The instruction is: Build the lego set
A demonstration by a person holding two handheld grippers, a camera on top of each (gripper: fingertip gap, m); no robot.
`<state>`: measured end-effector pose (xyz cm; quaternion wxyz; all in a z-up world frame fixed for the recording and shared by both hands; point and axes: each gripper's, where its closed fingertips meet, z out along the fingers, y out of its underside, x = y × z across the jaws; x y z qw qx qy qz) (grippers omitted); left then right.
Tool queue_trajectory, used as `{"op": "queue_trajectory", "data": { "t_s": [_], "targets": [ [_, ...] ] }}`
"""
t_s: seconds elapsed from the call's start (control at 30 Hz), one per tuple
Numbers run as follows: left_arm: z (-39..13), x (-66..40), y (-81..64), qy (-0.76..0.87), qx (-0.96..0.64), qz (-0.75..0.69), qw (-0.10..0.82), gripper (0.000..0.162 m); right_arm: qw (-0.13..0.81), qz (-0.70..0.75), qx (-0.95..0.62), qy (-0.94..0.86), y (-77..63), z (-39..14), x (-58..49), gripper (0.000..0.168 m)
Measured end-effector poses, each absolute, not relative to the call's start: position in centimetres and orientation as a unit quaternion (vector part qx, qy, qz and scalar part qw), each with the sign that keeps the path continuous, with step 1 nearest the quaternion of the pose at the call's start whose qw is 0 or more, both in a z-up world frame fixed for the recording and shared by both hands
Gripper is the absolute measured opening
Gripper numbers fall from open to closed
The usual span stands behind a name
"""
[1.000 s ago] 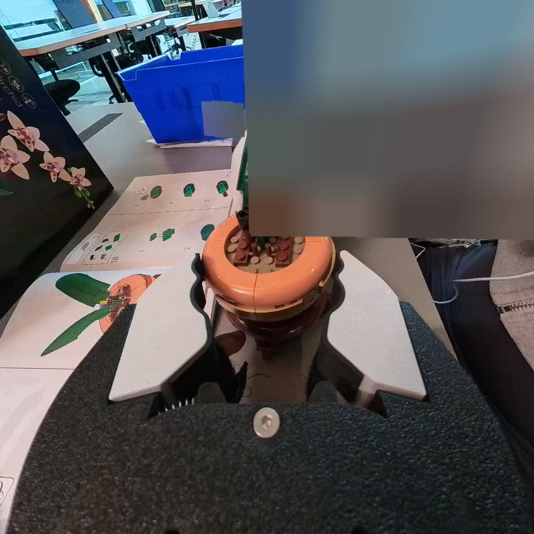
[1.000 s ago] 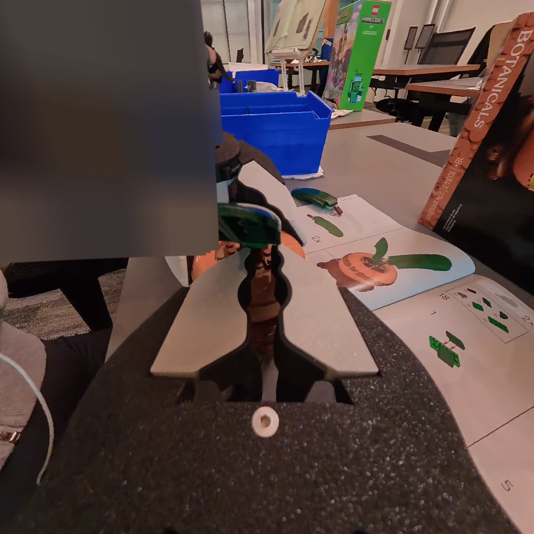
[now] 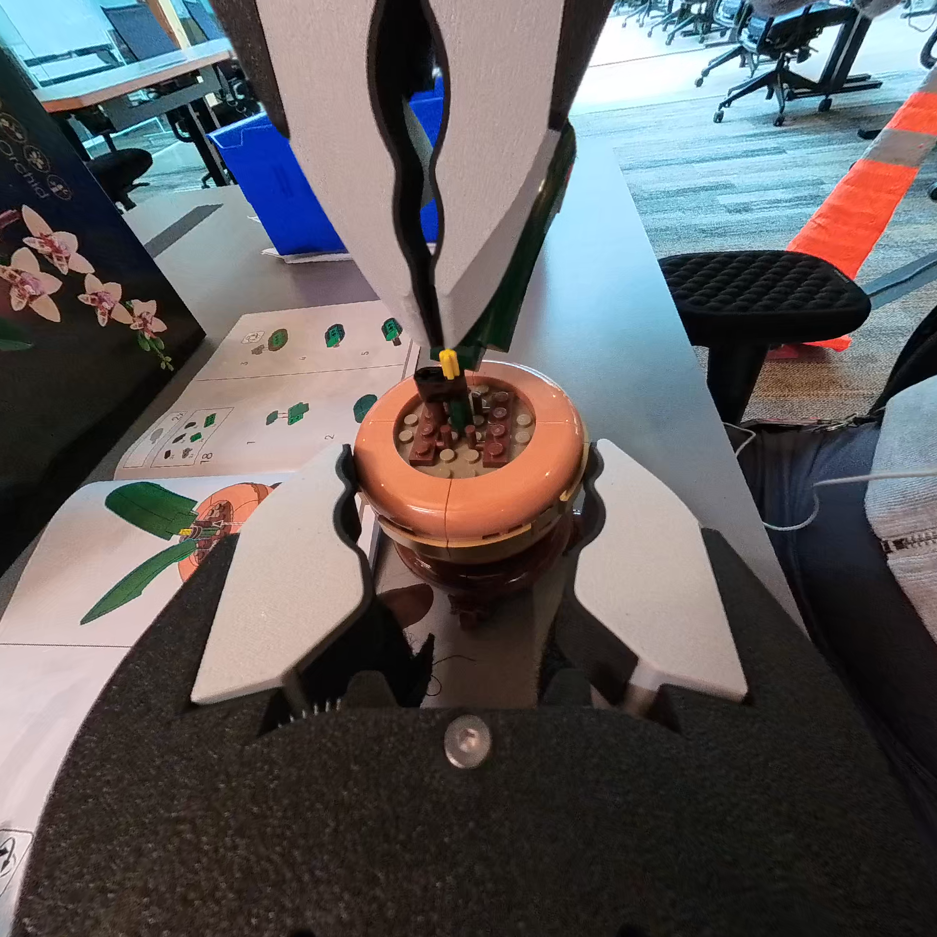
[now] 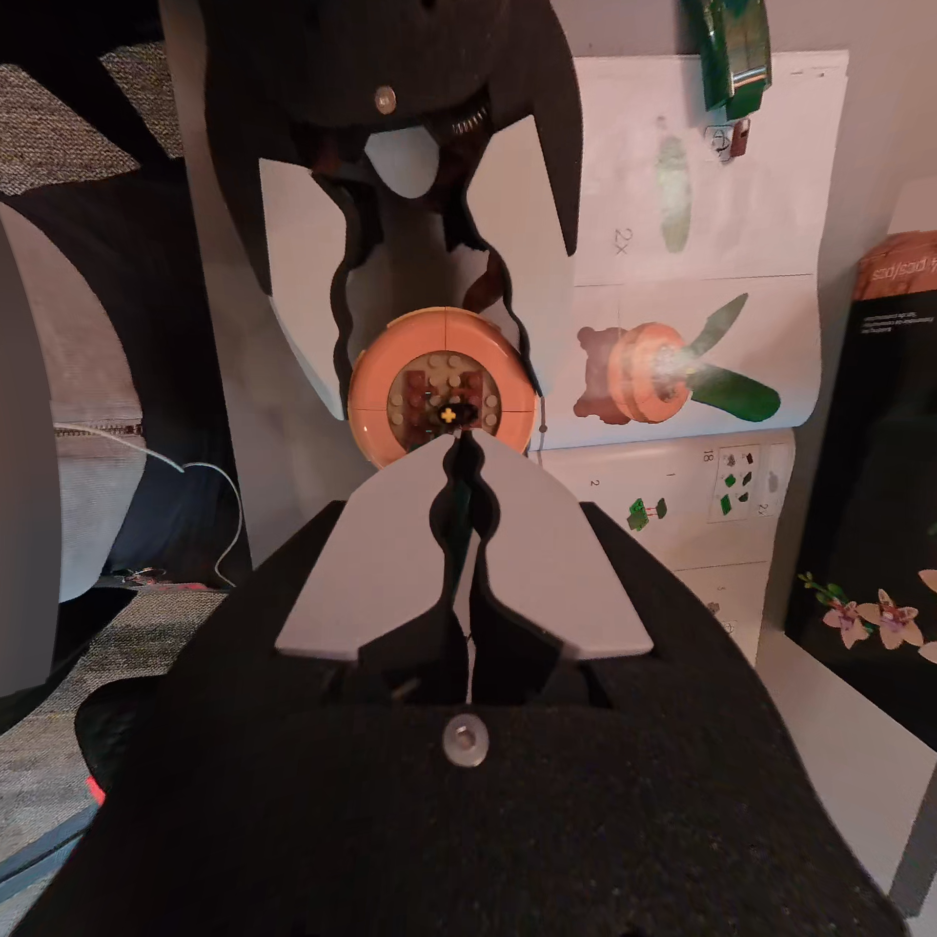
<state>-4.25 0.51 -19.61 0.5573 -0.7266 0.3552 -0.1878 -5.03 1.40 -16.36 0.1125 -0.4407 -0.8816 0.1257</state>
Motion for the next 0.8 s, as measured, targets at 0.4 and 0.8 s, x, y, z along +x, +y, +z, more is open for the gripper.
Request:
{"op": "queue_trajectory", "data": {
  "t_s": [0.4,0.8],
  "targets": [
    [-19.62,-4.20,0.56,0.355,-0.727,-0.193,0.555,0.085,0.053,0.095,-0.466,-0.878,1.45,-17.18,-5.07,0.000],
    [-19.65,-4.24,0.61,0.353,-0.728,-0.195,0.554,0.085,0.076,0.101,-0.482,-0.867,1.52,-17.27,-5.08,0.000]
  ]
}}
